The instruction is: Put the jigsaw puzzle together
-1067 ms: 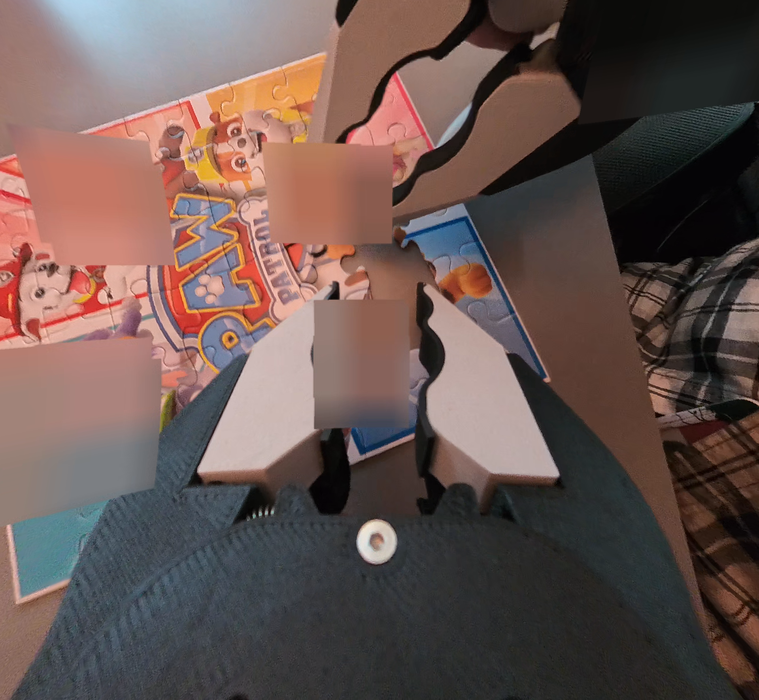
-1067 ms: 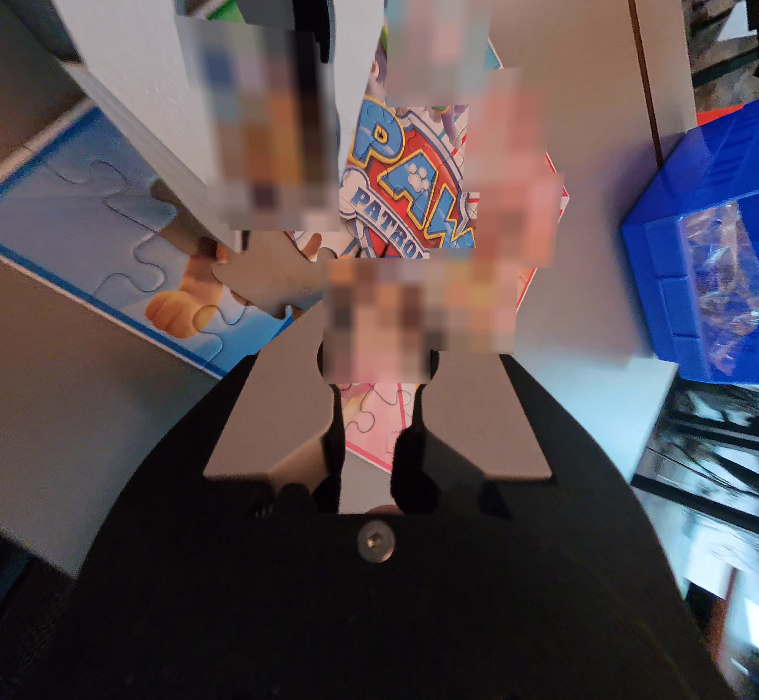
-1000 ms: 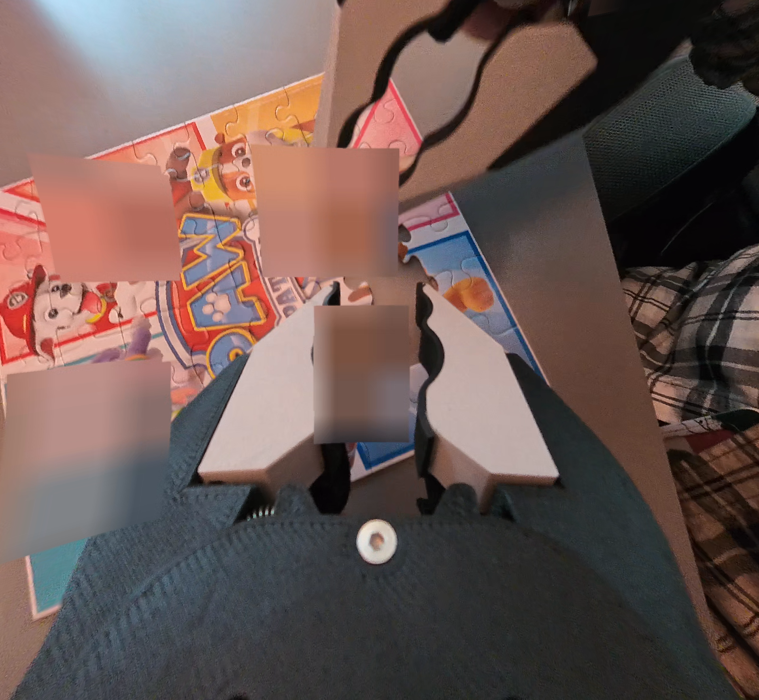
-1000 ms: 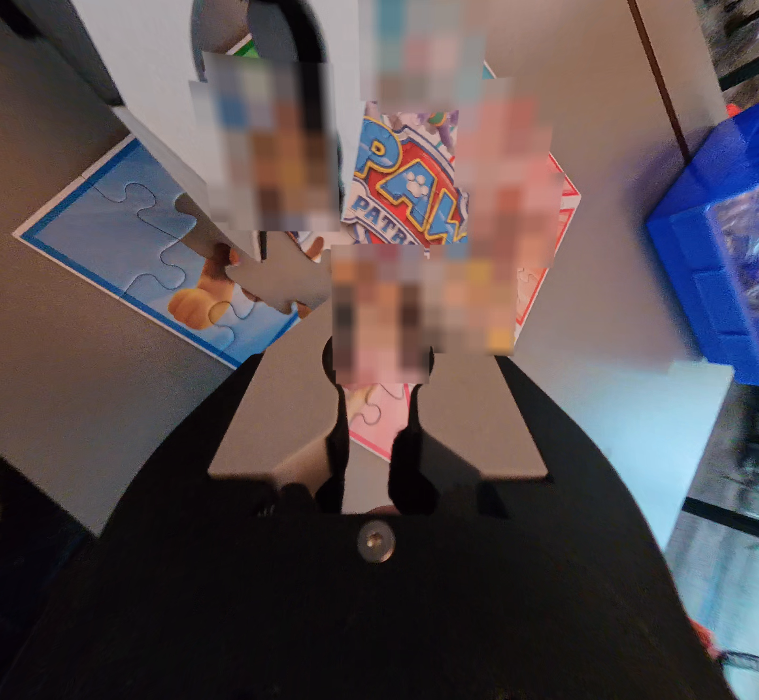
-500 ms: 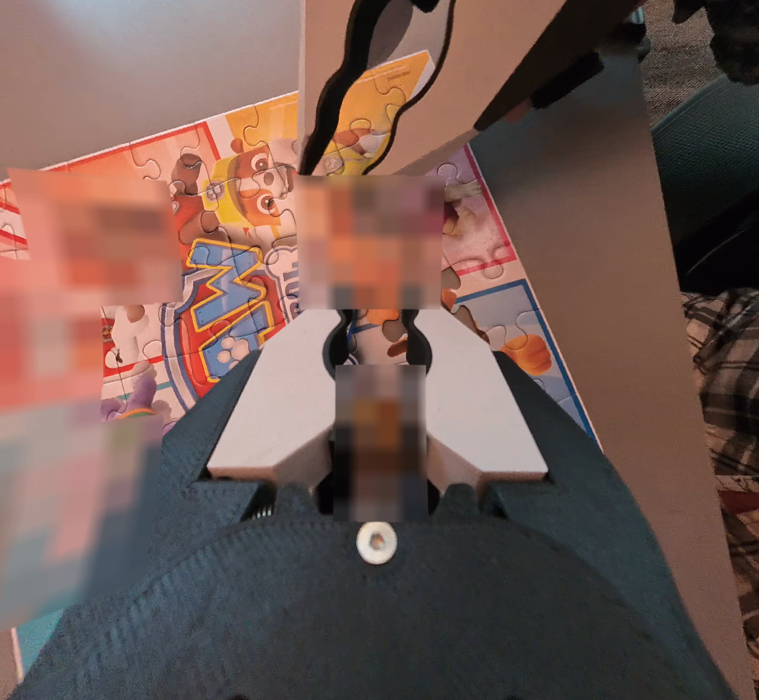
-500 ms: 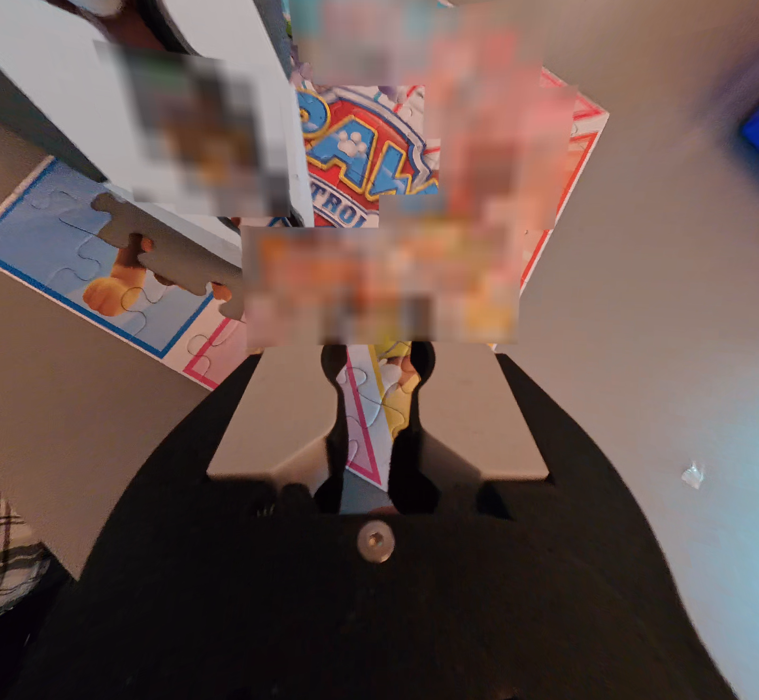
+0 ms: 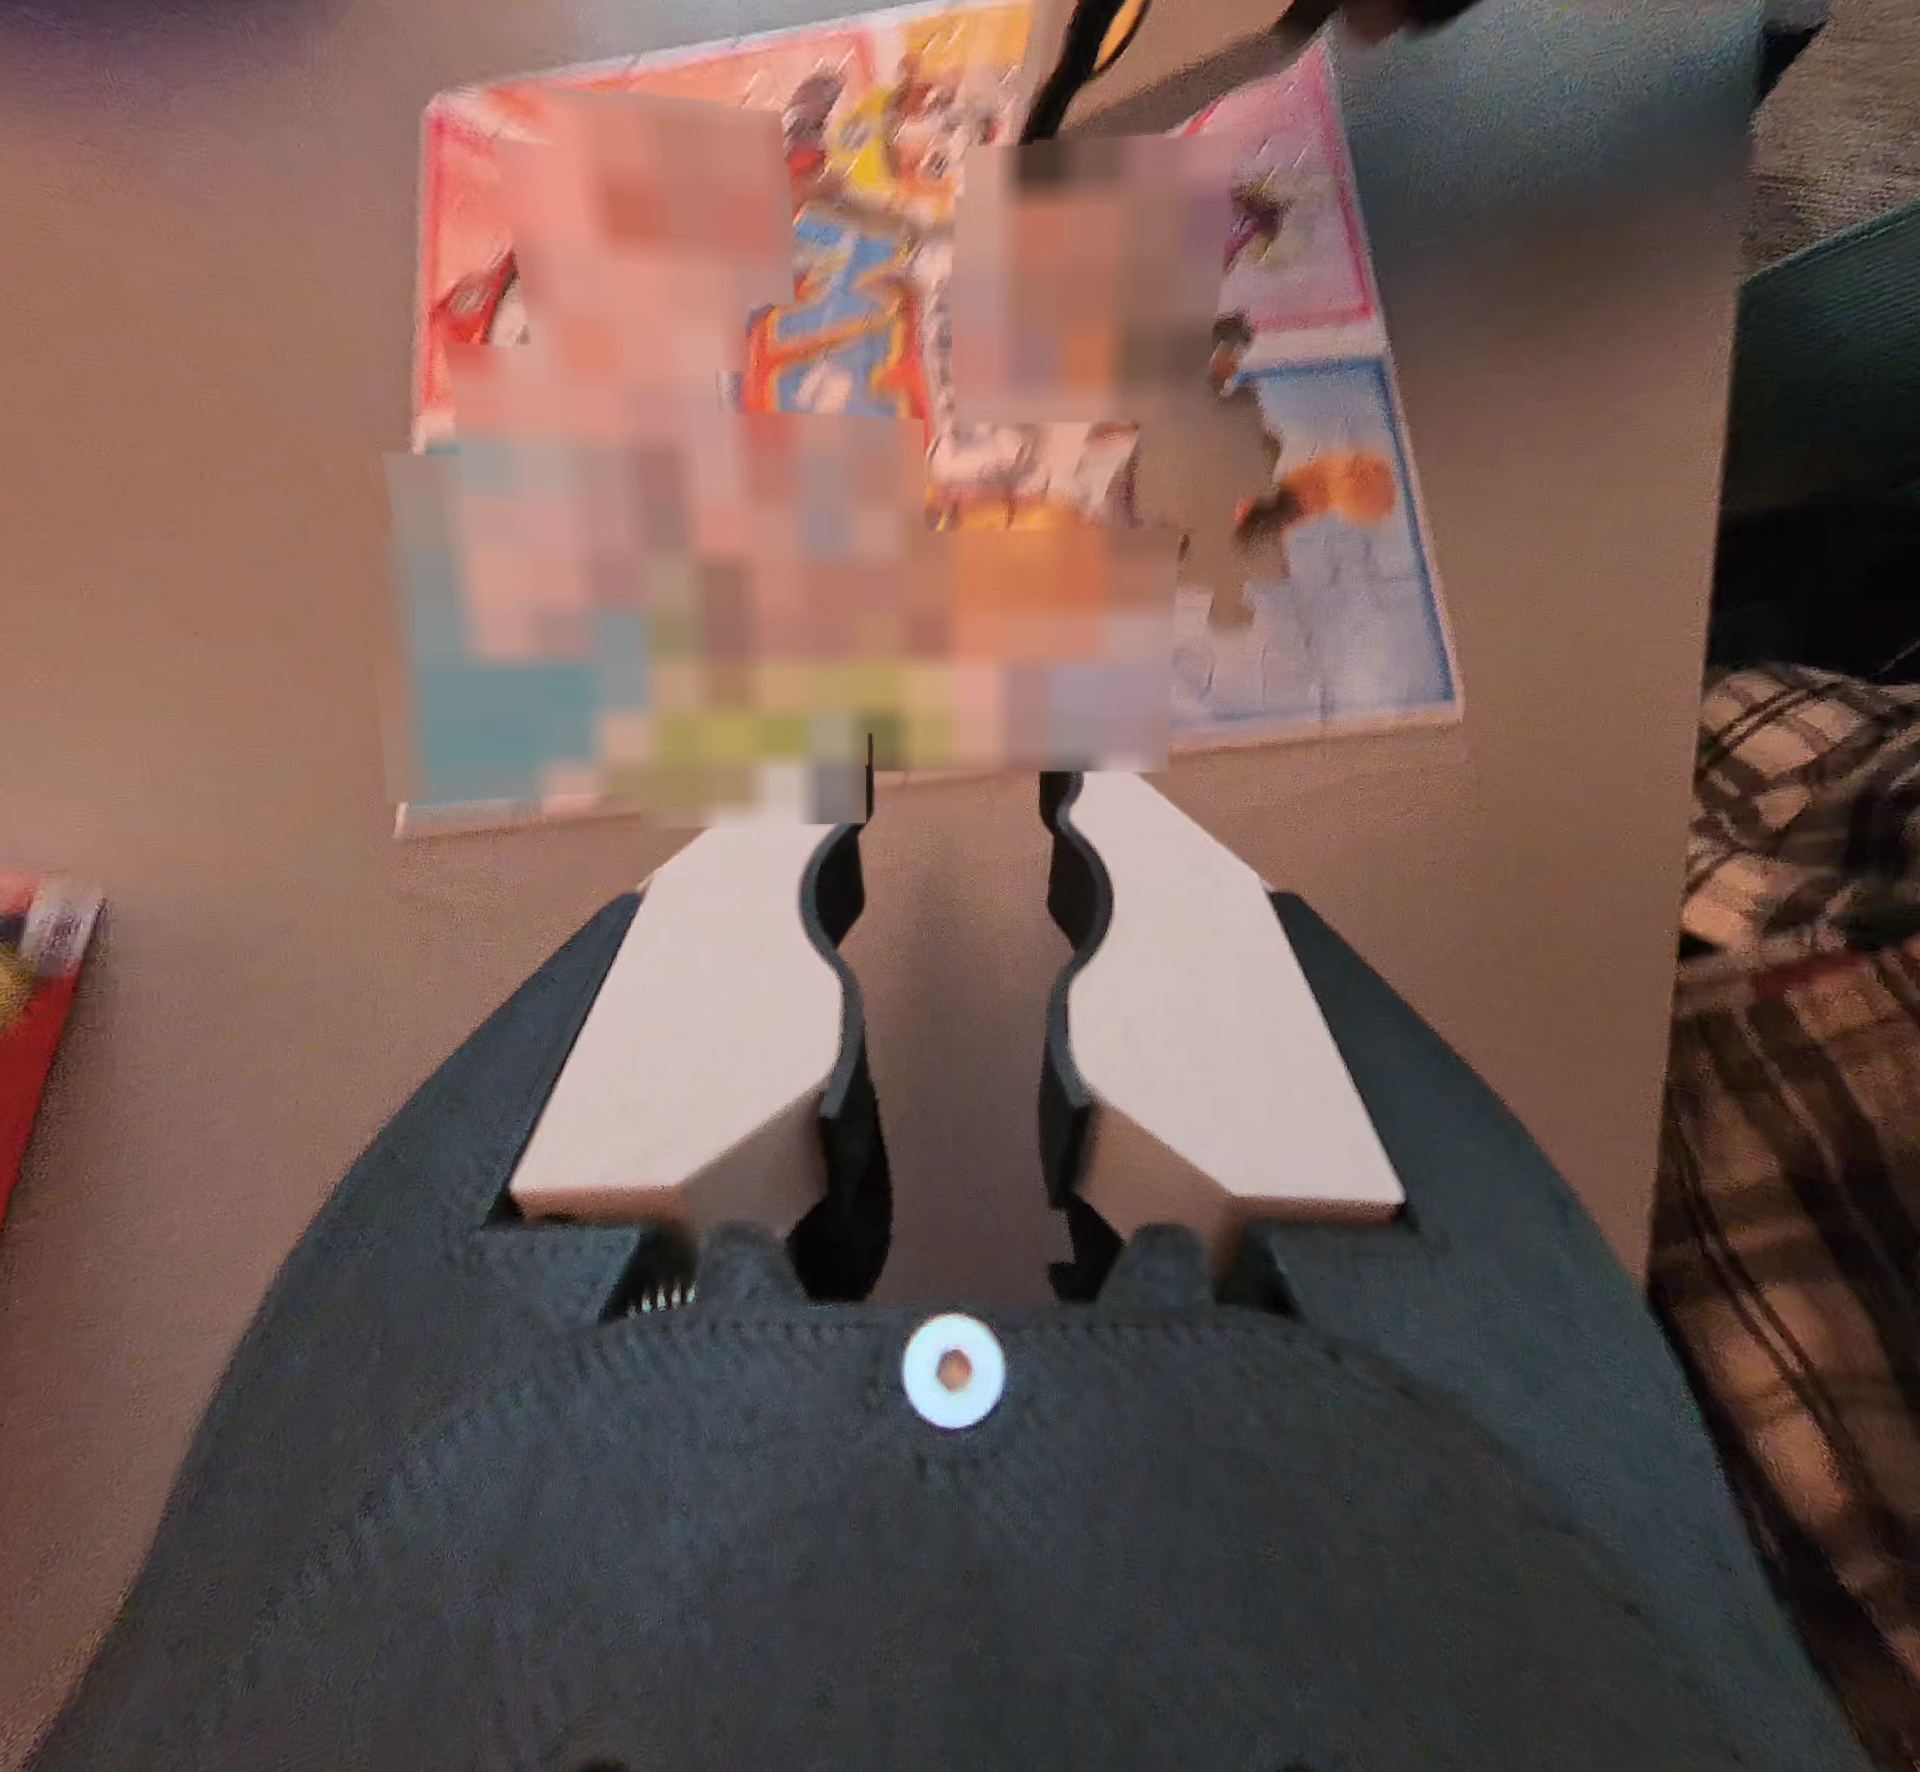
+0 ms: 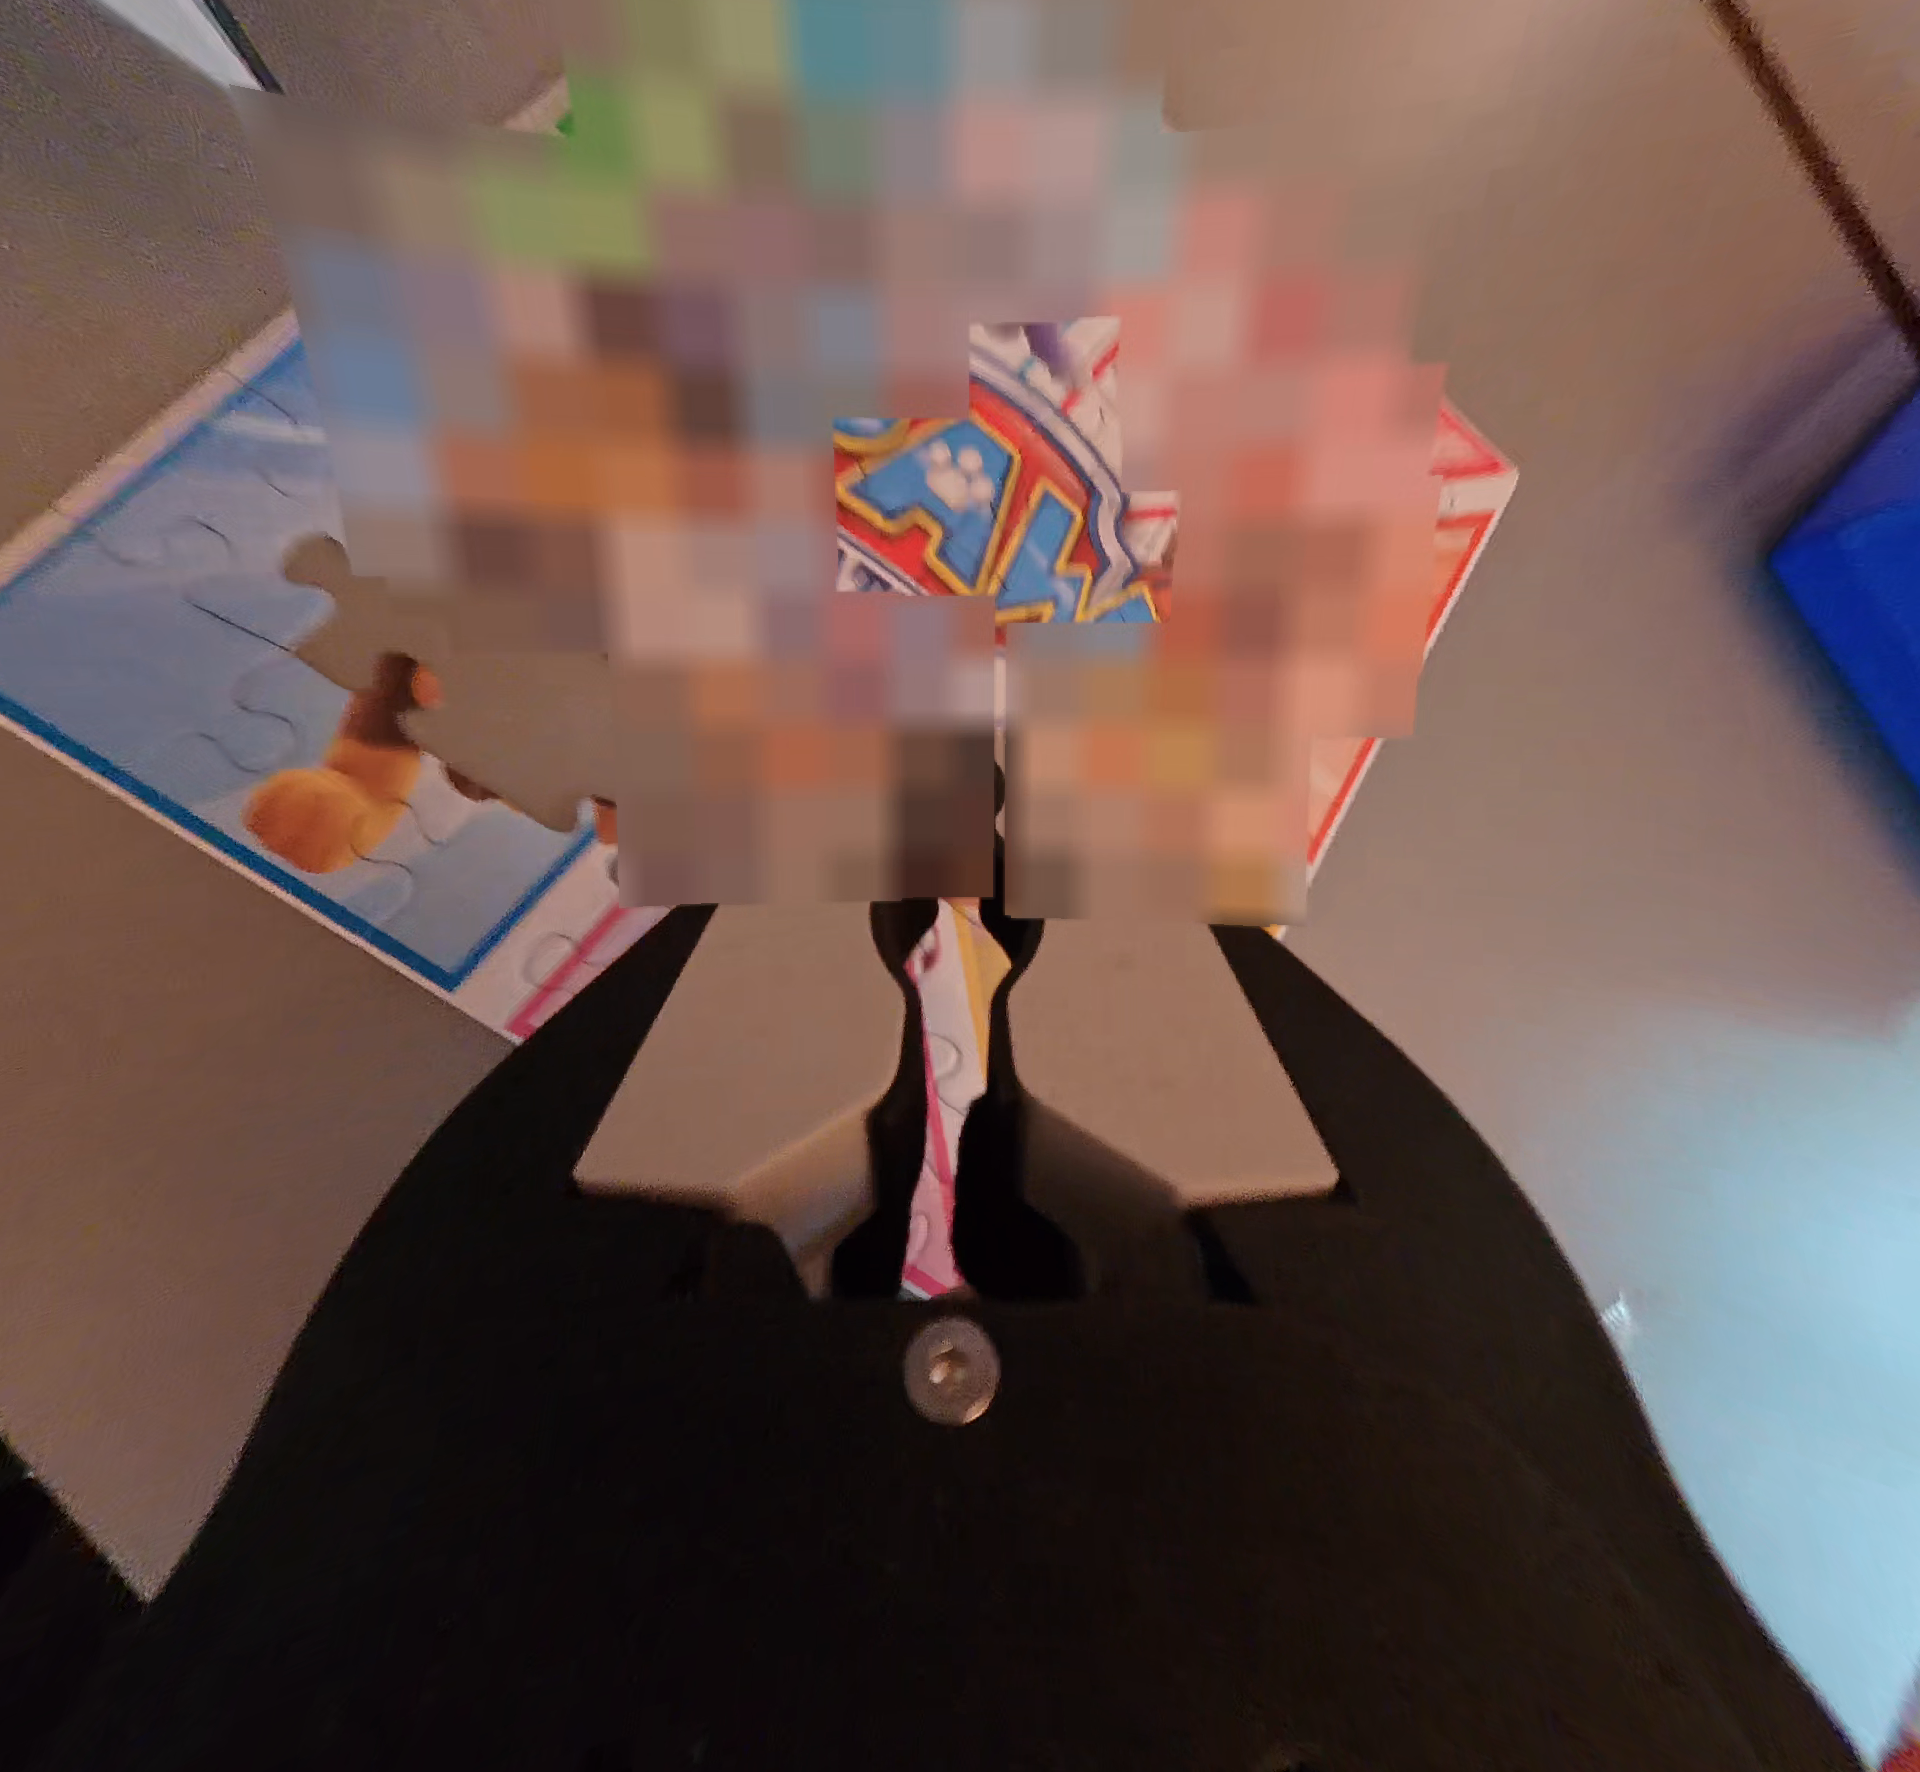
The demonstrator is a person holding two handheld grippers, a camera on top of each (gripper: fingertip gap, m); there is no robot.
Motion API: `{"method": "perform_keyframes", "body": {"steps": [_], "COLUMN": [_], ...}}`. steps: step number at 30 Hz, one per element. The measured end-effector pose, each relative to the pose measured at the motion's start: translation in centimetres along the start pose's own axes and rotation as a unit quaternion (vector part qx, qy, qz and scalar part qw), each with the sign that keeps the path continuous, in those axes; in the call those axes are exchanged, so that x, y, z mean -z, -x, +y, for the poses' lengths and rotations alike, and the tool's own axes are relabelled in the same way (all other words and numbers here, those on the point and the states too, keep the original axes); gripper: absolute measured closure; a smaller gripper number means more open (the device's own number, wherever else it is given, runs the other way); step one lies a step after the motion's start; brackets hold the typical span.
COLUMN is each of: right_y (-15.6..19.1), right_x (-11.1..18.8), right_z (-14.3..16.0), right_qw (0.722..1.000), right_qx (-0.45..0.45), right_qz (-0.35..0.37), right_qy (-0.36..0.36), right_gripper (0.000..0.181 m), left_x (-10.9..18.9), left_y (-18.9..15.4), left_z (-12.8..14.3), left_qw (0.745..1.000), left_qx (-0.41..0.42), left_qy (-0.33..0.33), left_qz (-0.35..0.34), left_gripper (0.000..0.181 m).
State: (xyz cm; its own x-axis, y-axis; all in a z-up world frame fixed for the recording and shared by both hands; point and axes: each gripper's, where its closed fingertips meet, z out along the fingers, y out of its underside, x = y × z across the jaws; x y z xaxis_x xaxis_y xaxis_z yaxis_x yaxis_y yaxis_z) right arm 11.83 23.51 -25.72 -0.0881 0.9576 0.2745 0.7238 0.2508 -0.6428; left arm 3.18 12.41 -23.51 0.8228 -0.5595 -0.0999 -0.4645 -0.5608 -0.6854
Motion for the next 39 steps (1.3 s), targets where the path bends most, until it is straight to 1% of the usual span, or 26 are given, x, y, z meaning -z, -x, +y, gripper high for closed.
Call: {"method": "perform_keyframes", "body": {"steps": [1,4,6,8,10,11,14,15,16,19,21,24,28,29,31,32,34,35,37,39], "right_y": [0.6,2.6,4.7,7.4,10.4,11.8,16.3,17.7,19.0,21.7,23.5,25.5,27.0,27.2,27.4,27.7,28.5,28.9,29.5,29.9], "right_x": [0.2,0.2,0.2,0.0,-0.8,-1.3,-2.6,-2.7,-2.9,-3.4,-3.5,-3.8,-4.3,-4.6,-5.3,-5.5,-5.9,-6.0,-6.1,-6.2], "right_z": [-0.8,-2.7,-4.9,-7.5,-9.7,-10.5,-12.8,-13.6,-14.2,-15.5,-15.9,-15.9,-15.8,-15.9,-16.1,-16.3,-16.8,-17.0,-17.1,-16.6], "right_qw": [1.0,0.999,0.997,0.993,0.988,0.986,0.977,0.973,0.969,0.962,0.957,0.953,0.952,0.952,0.953,0.951,0.948,0.947,0.945,0.943], "right_qx": [0.001,0.023,0.038,0.044,0.06,0.071,0.095,0.1,0.104,0.104,0.107,0.135,0.156,0.161,0.173,0.177,0.175,0.174,0.166,0.16], "right_qz": [-0.008,-0.013,-0.029,-0.062,-0.094,-0.106,-0.153,-0.171,-0.185,-0.215,-0.235,-0.239,-0.239,-0.236,-0.231,-0.236,-0.25,-0.255,-0.27,-0.286], "right_qy": [-0.014,-0.028,-0.057,-0.089,-0.104,-0.105,-0.114,-0.121,-0.125,-0.133,-0.133,-0.13,-0.114,-0.109,-0.099,-0.095,-0.093,-0.092,-0.083,-0.066], "right_gripper": [0.181,0.172,0.165,0.157,0.155,0.153,0.147,0.146,0.146,0.145,0.141,0.134,0.121,0.117,0.113,0.112,0.11,0.109,0.107,0.102], "left_x": [1.8,7.6,11.4,14.4,16.0,16.3,15.8,15.7,15.5,15.0,14.6,13.5,12.1,12.1,12.7,12.9,12.3,12.1,11.6,11.0], "left_y": [0.6,2.2,2.9,3.1,2.4,2.0,0.0,-0.3,-0.8,-1.8,-2.7,-4.1,-5.5,-5.3,-4.3,-4.0,-4.5,-4.7,-5.7,-6.6], "left_z": [1.8,8.4,12.8,17.0,20.3,21.3,22.8,22.6,22.3,21.7,21.1,19.7,18.0,17.9,18.2,18.1,18.0,17.6,16.9,16.3], "left_qw": [1.0,0.992,0.982,0.97,0.963,0.962,0.963,0.966,0.967,0.971,0.974,0.981,0.988,0.988,0.988,0.988,0.987,0.987,0.989,0.99], "left_qx": [0.016,0.076,0.122,0.172,0.206,0.215,0.223,0.216,0.215,0.206,0.194,0.168,0.135,0.126,0.12,0.13,0.16,0.161,0.15,0.138], "left_qy": [0.007,0.043,0.059,0.069,0.083,0.081,0.083,0.072,0.065,0.055,0.05,0.039,0.03,0.035,0.039,0.029,0.017,0.006,0.006,0.006], "left_qz": [-0.024,-0.092,-0.131,-0.155,-0.153,-0.149,-0.125,-0.126,-0.122,-0.112,-0.107,-0.092,-0.072,-0.079,-0.092,-0.08,-0.022,-0.013,0.008,0.017], "left_gripper": [0.15,0.143,0.138,0.135,0.133,0.133,0.129,0.13,0.123,0.121,0.121,0.121,0.122,0.119,0.117,0.116,0.113,0.115,0.114,0.113]}}
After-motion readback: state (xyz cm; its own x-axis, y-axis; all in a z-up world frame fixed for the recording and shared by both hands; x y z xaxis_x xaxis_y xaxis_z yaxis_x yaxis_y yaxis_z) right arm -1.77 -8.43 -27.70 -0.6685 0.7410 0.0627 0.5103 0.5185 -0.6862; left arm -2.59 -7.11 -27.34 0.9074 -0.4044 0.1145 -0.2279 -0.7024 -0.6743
